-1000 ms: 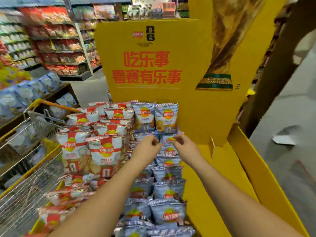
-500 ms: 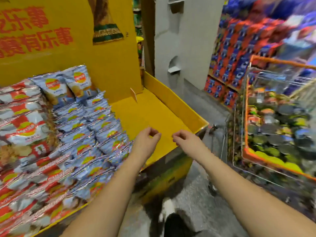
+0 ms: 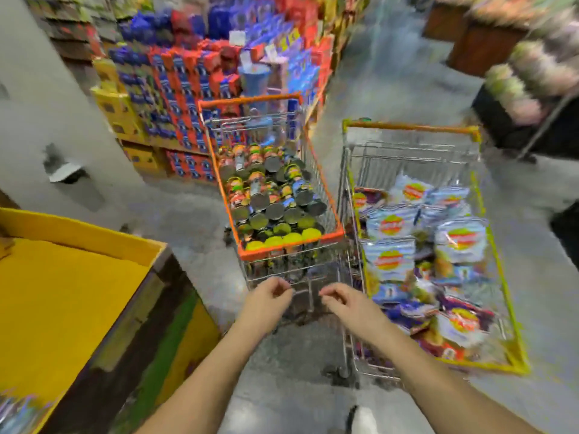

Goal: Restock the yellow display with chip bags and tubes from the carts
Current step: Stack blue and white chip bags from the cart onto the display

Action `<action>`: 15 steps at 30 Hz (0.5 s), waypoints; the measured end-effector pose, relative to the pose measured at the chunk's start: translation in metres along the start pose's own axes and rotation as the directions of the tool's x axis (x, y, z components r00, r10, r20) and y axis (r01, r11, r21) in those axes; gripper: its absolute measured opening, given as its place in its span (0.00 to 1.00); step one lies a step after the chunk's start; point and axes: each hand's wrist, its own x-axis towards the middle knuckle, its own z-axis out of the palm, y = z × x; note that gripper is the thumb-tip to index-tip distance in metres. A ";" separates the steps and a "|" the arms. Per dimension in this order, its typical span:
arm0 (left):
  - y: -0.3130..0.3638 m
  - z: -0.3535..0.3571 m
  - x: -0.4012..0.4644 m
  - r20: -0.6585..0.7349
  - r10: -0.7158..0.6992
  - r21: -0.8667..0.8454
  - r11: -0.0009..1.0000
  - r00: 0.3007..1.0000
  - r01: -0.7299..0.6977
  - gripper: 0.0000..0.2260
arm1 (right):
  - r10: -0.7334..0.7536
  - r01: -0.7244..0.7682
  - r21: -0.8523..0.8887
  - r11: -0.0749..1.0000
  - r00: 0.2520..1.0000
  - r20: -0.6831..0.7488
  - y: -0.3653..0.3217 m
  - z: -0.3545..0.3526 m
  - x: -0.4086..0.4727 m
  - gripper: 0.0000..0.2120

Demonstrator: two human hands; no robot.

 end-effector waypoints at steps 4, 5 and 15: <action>0.068 0.087 0.043 0.143 0.052 0.058 0.996 0.988 -0.061 0.04 | 0.075 -0.071 0.050 0.996 0.995 -0.065 0.079 -0.075 -0.004 0.04; 0.084 0.107 0.054 0.166 0.075 0.062 0.994 0.983 -0.086 0.04 | 0.096 -0.091 0.068 0.994 0.992 -0.078 0.096 -0.094 -0.003 0.05; 0.180 0.235 0.153 0.226 0.091 0.179 0.975 0.970 -0.133 0.07 | 0.059 -0.126 -0.166 0.978 0.931 -0.360 0.253 -0.270 0.074 0.11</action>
